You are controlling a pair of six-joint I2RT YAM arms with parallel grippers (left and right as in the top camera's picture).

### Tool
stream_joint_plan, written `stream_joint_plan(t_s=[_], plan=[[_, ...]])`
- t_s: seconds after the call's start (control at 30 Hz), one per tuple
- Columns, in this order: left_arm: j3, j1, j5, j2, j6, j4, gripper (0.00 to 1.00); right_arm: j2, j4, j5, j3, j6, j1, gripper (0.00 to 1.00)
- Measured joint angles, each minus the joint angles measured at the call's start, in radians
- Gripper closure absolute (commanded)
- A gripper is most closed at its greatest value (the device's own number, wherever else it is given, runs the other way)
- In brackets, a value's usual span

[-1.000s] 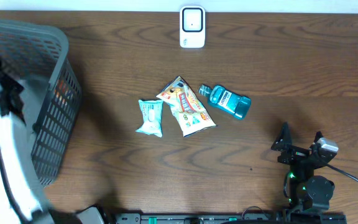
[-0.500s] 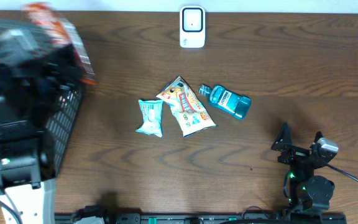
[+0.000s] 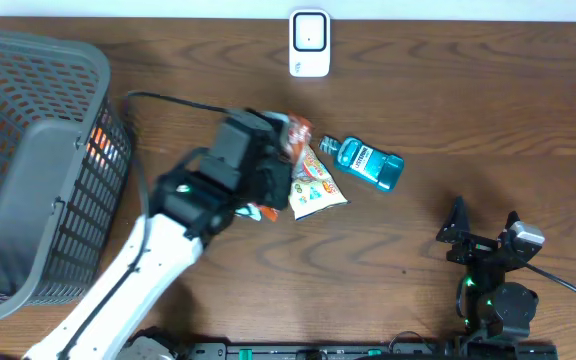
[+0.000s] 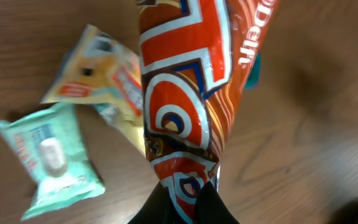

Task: Scan the item barcode
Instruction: 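Place the chocolate bar below the snack bag, then reach the left gripper into the basket and grasp the orange tissue pack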

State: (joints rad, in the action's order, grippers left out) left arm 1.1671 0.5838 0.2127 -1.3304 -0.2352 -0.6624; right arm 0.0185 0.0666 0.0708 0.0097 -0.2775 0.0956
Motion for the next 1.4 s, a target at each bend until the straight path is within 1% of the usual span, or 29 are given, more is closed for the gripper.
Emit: stream_joint_plan(t_s=[0.13, 0.2, 0.4, 0.53, 0.57, 0.63, 0.67, 0.7, 0.73, 0.77, 0.83, 0.97, 1.1, 1.2, 1.33, 1.4], plan=[[0.0, 0.109, -0.019, -0.123, 0.072, 0.046, 0.93, 0.0, 0.0, 0.0, 0.0, 0.0, 0.0, 0.01], [0.0, 0.136, -0.025, -0.19, 0.086, 0.09, 0.93, 0.0, 0.0, 0.0, 0.0, 0.0, 0.0, 0.01], [0.0, 0.195, -0.032, -0.417, 0.082, 0.218, 0.93, 0.0, 0.0, 0.0, 0.0, 0.0, 0.0, 0.01], [0.0, 0.222, -0.016, -0.499, 0.067, 0.251, 0.92, 0.0, 0.0, 0.0, 0.0, 0.0, 0.0, 0.01], [0.0, 0.229, -0.013, -0.507, 0.063, 0.251, 0.86, 0.0, 0.0, 0.0, 0.0, 0.0, 0.0, 0.01], [0.0, 0.238, -0.007, -0.507, 0.052, 0.252, 0.56, 0.0, 0.0, 0.0, 0.0, 0.0, 0.0, 0.01], [0.0, 0.241, -0.005, -0.504, 0.051, 0.252, 0.45, 0.0, 0.0, 0.0, 0.0, 0.0, 0.0, 0.01], [0.0, 0.242, -0.004, -0.5, 0.051, 0.251, 0.36, 0.0, 0.0, 0.0, 0.0, 0.0, 0.0, 0.01], [0.0, 0.242, -0.002, -0.492, 0.048, 0.251, 0.25, 0.0, 0.0, 0.0, 0.0, 0.0, 0.0, 0.01], [0.0, 0.239, -0.002, -0.473, 0.05, 0.251, 0.18, 0.0, 0.0, 0.0, 0.0, 0.0, 0.0, 0.01], [0.0, 0.221, 0.0, -0.401, 0.047, 0.239, 0.16, 0.0, 0.0, 0.0, 0.0, 0.0, 0.0, 0.01], [0.024, 0.141, -0.003, -0.208, 0.053, 0.232, 0.15, 0.0, 0.0, 0.0, 0.0, 0.0, 0.0, 0.01], [0.066, -0.014, -0.073, 0.034, 0.053, 0.24, 0.15, 0.0, 0.0, 0.0, 0.0, 0.0, 0.0, 0.01], [0.079, -0.168, -0.18, 0.197, 0.052, 0.222, 0.14, 0.0, 0.0, 0.0, 0.0, 0.0, 0.0, 0.01], [0.08, -0.423, -0.323, 0.334, 0.028, 0.181, 0.14, 0.0, 0.0, 0.0, 0.0, 0.0, 0.0, 0.01], [0.08, -0.551, -0.368, 0.356, -0.003, 0.158, 0.09, 0.0, 0.0, 0.0, 0.0, 0.0, 0.0, 0.01]])
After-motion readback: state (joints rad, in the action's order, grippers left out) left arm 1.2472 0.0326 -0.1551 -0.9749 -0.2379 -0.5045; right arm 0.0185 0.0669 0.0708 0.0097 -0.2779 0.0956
